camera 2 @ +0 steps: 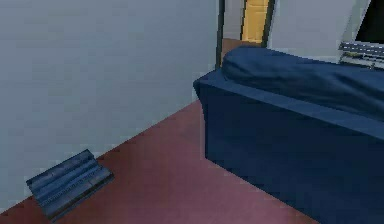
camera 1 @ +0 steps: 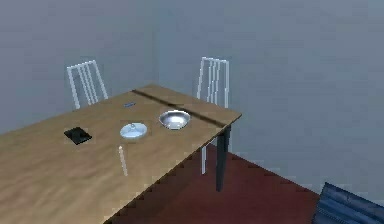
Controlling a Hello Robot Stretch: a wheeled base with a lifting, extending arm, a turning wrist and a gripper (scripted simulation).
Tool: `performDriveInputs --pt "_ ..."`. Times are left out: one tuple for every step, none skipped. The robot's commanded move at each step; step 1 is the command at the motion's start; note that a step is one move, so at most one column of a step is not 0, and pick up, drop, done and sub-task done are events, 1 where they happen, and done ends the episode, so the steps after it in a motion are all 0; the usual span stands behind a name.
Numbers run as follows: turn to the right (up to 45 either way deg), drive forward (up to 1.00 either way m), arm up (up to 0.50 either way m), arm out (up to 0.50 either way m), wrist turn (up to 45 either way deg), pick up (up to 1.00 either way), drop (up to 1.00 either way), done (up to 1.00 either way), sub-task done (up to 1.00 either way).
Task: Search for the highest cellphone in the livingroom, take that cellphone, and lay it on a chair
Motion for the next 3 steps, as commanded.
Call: performDriveInputs --pt "6.0 0.00 0.00 0.00 0.0 0.00 0.00 0.00 0.00" --pt "0.0 0.45 0.00 0.00 0.0 0.00 0.00 0.00 0.00" --pt "-45.0 0.00 0.00 0.00 0.0 0.00 0.00 0.00 0.00"
